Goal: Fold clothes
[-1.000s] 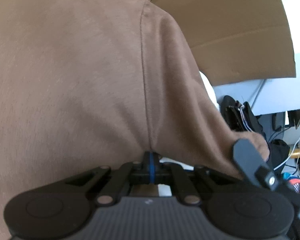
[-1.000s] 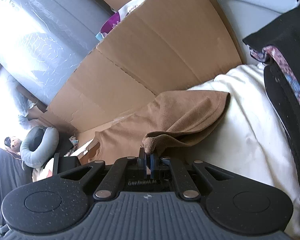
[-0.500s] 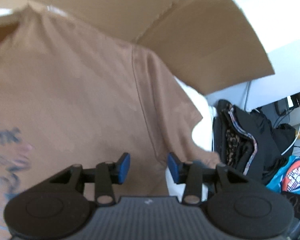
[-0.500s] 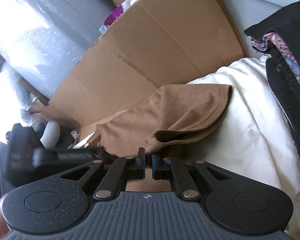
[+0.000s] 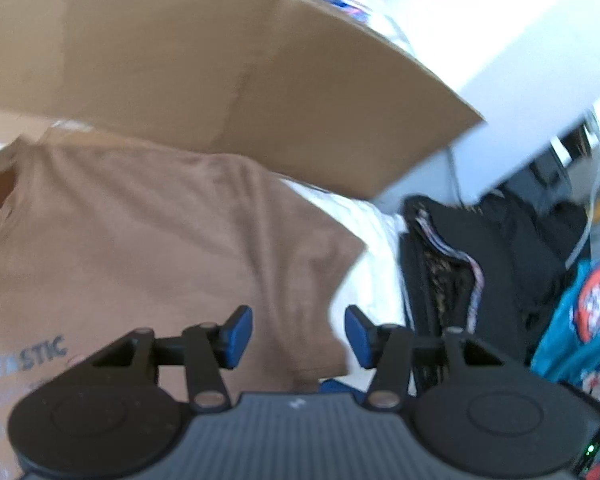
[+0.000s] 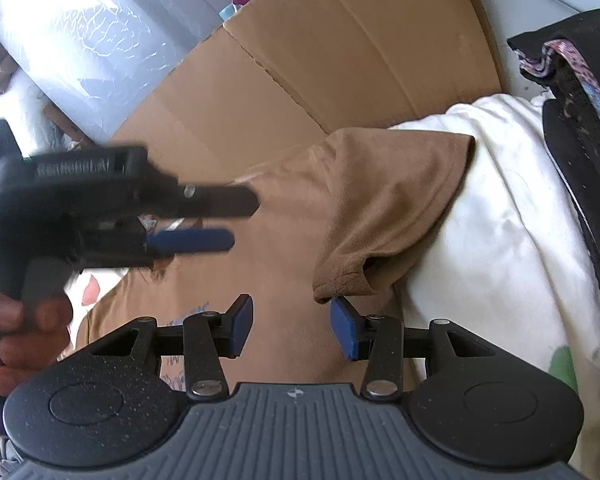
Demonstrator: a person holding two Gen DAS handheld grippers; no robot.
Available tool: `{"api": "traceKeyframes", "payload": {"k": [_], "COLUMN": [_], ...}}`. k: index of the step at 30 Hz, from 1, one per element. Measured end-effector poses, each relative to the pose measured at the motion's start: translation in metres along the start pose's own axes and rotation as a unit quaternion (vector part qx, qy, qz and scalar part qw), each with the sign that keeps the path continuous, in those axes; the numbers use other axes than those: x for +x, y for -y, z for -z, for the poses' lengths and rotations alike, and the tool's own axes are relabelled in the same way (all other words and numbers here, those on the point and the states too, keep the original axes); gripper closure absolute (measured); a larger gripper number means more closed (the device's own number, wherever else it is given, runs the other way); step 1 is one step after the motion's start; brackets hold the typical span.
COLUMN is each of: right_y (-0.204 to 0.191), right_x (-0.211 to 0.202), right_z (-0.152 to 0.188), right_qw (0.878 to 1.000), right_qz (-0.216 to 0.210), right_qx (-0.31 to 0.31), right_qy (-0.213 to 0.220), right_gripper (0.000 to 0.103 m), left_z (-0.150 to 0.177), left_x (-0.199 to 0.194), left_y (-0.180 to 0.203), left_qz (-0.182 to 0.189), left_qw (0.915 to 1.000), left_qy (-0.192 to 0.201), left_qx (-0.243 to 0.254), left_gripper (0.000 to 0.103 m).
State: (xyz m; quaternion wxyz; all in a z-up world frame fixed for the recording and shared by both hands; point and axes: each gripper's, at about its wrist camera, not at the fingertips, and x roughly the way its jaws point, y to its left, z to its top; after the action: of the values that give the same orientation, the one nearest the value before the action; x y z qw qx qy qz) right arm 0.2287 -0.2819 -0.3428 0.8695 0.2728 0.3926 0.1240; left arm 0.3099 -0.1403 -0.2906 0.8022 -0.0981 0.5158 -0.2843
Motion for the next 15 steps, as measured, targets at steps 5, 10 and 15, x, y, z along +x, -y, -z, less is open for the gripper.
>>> {"api": "traceKeyframes", "payload": {"k": [5, 10, 15], "right_y": [0.006, 0.017, 0.027], "right_x": [-0.006, -0.01, -0.009], "right_z": [0.011, 0.021, 0.027], "right_qw": [1.0, 0.999, 0.997], "right_qz": [0.015, 0.031, 0.052], "right_qx": [0.009, 0.027, 0.036], "right_qy": [-0.018, -0.032, -0.043], "right_gripper": [0.052, 0.052, 0.052], "left_z": [0.005, 0.021, 0.043], "left_x": [0.011, 0.029, 0.049], "left_y": [0.035, 0.056, 0.071], "left_qz": [-0.002, -0.021, -0.065], "left_qw": [0.9968, 0.9893, 0.9702], "left_qy": [-0.018, -0.042, -0.059], "left_qx": [0.078, 0.138, 0.226], "left_gripper": [0.049, 0.04, 0.04]}}
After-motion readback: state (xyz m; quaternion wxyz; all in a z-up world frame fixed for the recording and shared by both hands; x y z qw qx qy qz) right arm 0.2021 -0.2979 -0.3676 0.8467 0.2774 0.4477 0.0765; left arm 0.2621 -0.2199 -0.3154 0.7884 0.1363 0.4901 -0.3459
